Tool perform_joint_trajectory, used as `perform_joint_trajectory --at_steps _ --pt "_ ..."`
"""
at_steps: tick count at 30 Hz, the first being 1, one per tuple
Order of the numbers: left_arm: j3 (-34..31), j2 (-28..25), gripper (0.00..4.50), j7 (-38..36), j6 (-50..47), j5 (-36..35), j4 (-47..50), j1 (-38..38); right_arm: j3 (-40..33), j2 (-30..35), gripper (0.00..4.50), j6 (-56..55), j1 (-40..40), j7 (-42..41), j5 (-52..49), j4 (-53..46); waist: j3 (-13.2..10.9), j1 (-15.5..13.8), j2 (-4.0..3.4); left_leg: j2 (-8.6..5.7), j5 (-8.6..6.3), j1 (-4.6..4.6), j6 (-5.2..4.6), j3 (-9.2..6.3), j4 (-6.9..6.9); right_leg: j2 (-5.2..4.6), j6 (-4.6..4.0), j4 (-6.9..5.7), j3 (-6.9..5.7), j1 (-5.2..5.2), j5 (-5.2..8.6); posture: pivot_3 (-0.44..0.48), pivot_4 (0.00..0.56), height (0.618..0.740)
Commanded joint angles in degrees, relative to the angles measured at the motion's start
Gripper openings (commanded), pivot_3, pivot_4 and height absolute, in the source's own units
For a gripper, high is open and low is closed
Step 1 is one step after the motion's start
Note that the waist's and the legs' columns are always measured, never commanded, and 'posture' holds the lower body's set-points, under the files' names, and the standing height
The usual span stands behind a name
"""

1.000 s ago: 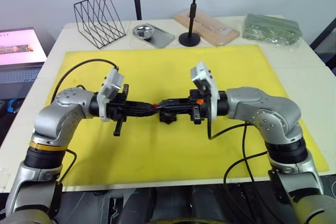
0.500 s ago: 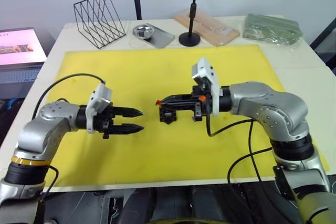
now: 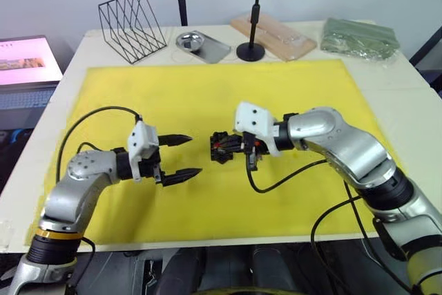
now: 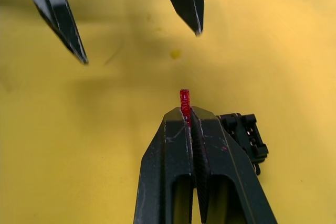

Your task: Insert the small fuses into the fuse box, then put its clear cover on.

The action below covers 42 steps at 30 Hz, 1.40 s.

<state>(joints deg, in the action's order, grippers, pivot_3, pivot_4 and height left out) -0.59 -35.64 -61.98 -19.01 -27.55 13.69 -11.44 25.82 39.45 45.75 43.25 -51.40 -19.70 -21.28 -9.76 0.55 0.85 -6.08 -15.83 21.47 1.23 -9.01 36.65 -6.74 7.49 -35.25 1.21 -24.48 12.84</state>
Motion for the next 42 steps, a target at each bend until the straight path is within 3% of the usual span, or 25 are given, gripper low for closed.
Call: perform_joint_trajectory --at_steps 1,17,42 --pt "0.5 0.4 4.45 0.4 2.6 1.2 -0.1 -0.3 -0.3 -0.4 0.0 -2.2 1.3 -1.2 2.1 0.6 0.0 0.0 0.0 0.0 0.0 0.0 0.0 0.0 0.0 0.0 0.0 0.0 -0.01 0.0 0.0 0.0 0.15 0.74" --pt "2.0 3.1 4.45 5.4 0.8 2.1 2.9 -2.1 0.3 -3.2 0.0 -7.2 2.2 -6.3 8.1 7.7 0.0 0.1 0.0 0.0 0.03 -0.03 0.04 -0.01 -0.08 0.01 0.0 0.01 0.0 -0.02 0.0 0.0 0.15 0.74" --pt "2.0 2.8 4.45 3.6 4.4 3.5 -1.4 -1.9 0.1 -5.0 0.0 -11.0 1.0 -9.7 12.3 12.3 0.0 0.1 0.0 0.0 0.04 -0.04 0.07 -0.01 -0.12 0.01 -0.01 0.01 0.0 -0.02 0.0 0.0 0.15 0.74"
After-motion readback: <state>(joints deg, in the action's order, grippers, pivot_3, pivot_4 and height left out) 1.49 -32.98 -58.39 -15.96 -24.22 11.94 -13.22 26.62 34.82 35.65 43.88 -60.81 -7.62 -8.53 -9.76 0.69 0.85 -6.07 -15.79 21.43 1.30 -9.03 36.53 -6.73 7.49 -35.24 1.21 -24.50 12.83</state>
